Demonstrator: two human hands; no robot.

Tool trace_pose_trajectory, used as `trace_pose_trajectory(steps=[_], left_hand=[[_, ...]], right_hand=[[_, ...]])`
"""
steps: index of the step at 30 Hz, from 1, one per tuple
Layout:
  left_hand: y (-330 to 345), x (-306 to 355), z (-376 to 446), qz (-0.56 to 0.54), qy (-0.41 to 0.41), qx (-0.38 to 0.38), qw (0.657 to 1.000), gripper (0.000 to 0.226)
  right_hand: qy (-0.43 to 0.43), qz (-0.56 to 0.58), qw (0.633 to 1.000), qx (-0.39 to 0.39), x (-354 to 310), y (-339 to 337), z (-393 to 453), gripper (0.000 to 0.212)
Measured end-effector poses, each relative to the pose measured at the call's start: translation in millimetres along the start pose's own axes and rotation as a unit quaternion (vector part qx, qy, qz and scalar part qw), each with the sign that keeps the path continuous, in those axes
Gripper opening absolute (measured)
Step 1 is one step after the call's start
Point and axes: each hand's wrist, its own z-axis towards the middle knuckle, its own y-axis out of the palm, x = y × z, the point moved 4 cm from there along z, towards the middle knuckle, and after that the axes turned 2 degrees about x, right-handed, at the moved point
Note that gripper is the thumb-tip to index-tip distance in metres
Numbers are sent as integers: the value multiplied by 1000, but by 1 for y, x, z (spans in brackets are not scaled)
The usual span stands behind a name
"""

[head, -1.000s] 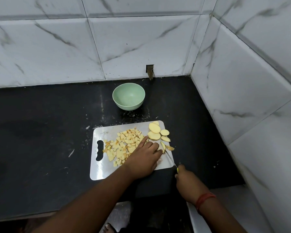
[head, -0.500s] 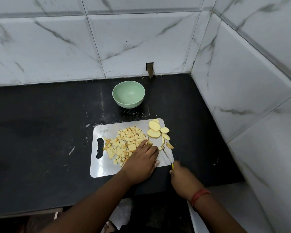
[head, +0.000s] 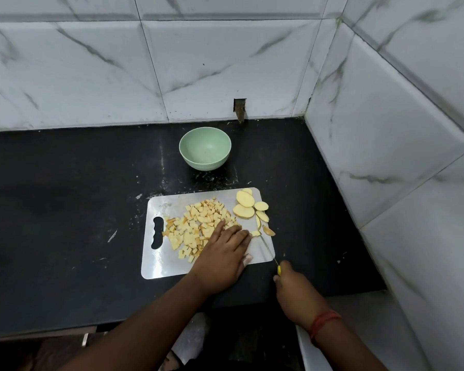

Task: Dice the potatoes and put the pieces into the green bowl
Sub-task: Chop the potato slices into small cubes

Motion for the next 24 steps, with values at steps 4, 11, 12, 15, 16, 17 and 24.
trace_pose_trajectory(steps=[4, 11, 12, 15, 16, 17, 24], left_hand=[[-2, -3, -7, 8, -2, 3, 1000, 55], [-1, -2, -9, 3, 6, 2, 1000, 52], [-1, -2, -9, 2, 7, 2, 1000, 51], [0, -2, -9, 2, 4, -1, 1000, 51], [0, -2, -9, 4, 3, -3, 1000, 52], [0, -2, -9, 5, 1, -4, 1000, 52], [2, -2, -10, -2, 2, -9, 1000, 54]], right_hand=[[-13, 7, 1000, 12, -9, -4, 2, 26], [-6, -27, 1000, -2, -20, 0, 14, 11], [-3, -32, 999, -9, -21, 1, 16, 9], [10, -31, 999, -24, -25, 2, 21, 7], [13, -32, 999, -28, -24, 3, 20, 10], [16, -33, 999, -34, -22, 4, 18, 14], [-1, -17, 1000, -14, -7, 4, -4, 10]])
